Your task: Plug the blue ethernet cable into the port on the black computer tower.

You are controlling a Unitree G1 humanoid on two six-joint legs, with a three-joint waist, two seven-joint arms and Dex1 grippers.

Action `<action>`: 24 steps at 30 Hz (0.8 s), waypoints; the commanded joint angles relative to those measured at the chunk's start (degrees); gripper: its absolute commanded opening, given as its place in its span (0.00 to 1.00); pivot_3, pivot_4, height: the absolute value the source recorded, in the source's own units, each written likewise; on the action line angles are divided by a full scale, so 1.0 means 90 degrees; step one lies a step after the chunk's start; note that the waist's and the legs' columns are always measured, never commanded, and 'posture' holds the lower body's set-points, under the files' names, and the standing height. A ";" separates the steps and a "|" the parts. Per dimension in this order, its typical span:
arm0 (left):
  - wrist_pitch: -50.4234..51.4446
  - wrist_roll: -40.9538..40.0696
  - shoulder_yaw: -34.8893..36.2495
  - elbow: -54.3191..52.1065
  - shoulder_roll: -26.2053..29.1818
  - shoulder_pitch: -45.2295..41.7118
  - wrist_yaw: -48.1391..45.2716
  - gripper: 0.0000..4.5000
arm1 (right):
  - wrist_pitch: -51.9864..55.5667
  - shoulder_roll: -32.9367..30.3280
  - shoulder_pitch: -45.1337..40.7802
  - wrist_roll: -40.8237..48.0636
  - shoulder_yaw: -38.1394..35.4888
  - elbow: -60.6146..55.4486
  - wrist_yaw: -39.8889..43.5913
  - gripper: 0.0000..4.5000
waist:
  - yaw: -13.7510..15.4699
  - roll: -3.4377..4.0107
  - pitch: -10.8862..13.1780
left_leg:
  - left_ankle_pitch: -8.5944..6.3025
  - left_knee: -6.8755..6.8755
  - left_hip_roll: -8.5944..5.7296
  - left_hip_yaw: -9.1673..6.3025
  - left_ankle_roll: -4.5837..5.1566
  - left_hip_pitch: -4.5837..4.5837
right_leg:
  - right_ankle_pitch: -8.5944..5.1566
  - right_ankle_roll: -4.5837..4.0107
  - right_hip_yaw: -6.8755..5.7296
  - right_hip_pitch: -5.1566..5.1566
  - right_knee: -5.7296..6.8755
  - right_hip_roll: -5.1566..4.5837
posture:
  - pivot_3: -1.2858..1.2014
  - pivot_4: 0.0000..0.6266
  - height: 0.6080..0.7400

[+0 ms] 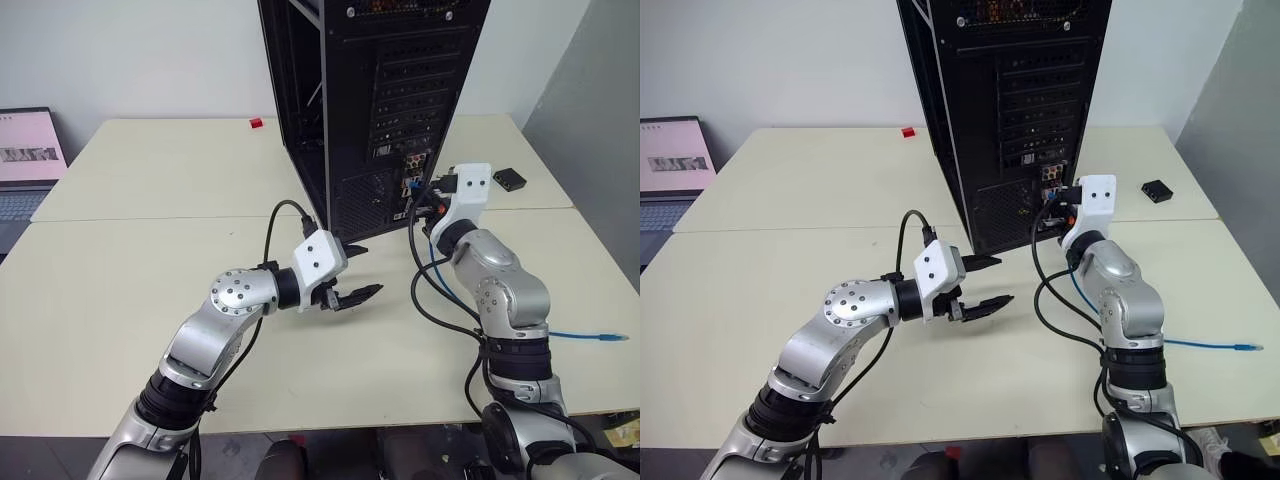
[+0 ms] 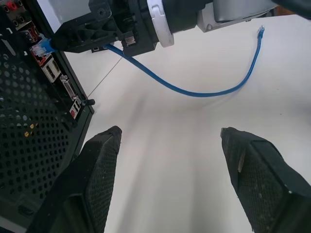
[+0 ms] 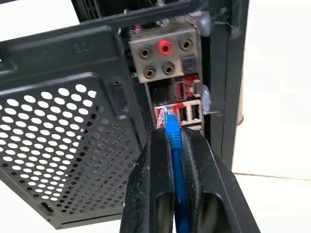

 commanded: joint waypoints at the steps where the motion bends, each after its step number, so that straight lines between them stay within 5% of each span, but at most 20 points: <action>1: -0.0015 0.0011 0.0104 -0.0235 0.0015 -0.0100 0.0004 0.77 | -0.0199 -0.0019 -0.0130 -0.0014 -0.0088 -0.0052 0.0009 0.00 | 0.0000 0.0000 0.0000 | 0.0000 0.0000 0.0000 0.0000 0.0000 0.0000 | 0.0000 0.0000 0.0000 0.0000 0.0000 0.0000 | 0.52 0.24 1.00; 24: -0.0055 0.0028 0.0110 -0.0220 0.0008 -0.0094 -0.0022 0.77 | -0.0184 0.0050 -0.0358 0.0027 0.0012 -0.0043 -0.0007 0.00 | -0.0021 0.0000 0.0000 | 0.0000 0.0003 0.0001 0.0001 0.0000 0.0003 | 0.0000 0.0000 0.0002 0.0000 0.0005 0.0001 | 0.52 0.24 1.00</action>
